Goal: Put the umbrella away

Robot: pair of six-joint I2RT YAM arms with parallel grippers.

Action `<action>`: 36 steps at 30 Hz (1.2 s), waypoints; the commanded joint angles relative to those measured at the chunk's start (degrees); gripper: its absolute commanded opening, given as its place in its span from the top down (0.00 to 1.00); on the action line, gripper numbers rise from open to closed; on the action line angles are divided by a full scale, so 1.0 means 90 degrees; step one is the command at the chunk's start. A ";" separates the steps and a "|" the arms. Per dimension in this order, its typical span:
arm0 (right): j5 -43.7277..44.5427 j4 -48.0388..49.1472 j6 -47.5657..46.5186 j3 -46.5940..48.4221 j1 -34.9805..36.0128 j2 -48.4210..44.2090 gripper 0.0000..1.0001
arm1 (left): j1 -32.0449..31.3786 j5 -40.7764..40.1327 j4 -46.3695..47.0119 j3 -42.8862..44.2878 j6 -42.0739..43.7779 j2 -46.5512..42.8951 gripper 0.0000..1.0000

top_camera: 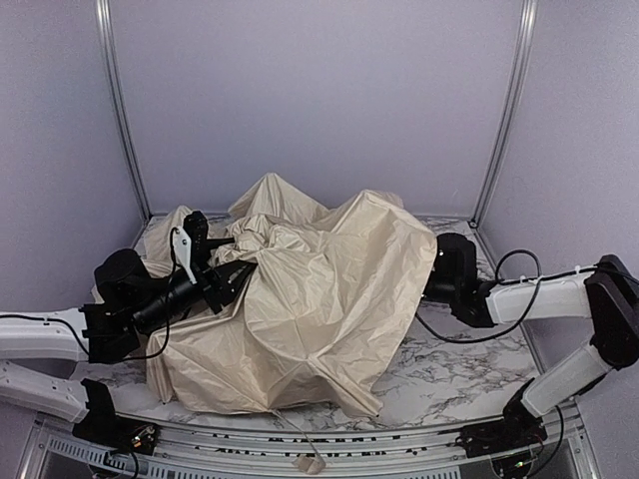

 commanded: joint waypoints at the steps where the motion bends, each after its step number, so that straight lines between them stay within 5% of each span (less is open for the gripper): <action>1: 0.0641 0.1413 0.1038 -0.0691 -0.1321 -0.0885 0.00 | 0.0204 -0.0765 -0.0733 -0.0057 0.0230 -0.0481 0.93; 8: 0.1792 0.0860 0.0489 -0.0881 -0.2425 -0.2792 0.00 | 0.0247 -0.0087 -0.1313 -0.0385 0.0556 -0.1038 0.93; 11: 0.1055 0.0238 -0.0186 -0.0492 -0.2433 -0.3315 0.00 | 0.0247 0.0094 -0.1626 -0.0321 0.0671 -0.1084 0.93; 13: -0.0570 -0.0490 -0.0419 0.0066 -0.2403 -0.3335 0.00 | 0.0252 0.0359 -0.1742 -0.0249 0.0730 -0.1061 0.93; 15: -0.1890 -0.1184 -0.0602 0.0651 -0.1922 -0.3012 0.00 | 0.0247 0.0730 -0.1762 -0.0160 0.0728 -0.1006 0.94; 17: -0.1704 -0.2220 -0.1373 0.1143 -0.0870 -0.2658 0.00 | 0.0247 0.1127 -0.1763 0.0007 0.0697 -0.0877 0.94; 20: -0.1446 -0.2417 -0.1955 0.1288 0.0289 -0.2200 0.00 | 0.0247 0.1730 -0.1754 0.0195 0.0659 -0.0713 0.94; 27: -0.1484 -0.3092 -0.2318 0.2013 0.1440 -0.0918 0.00 | 0.0214 0.2772 -0.1694 0.0512 0.0541 -0.0480 0.95; 36: -0.1762 -0.1456 -0.1778 0.2505 0.2086 0.0376 0.01 | -0.0330 0.3510 -0.0224 0.0729 0.0425 0.0398 0.99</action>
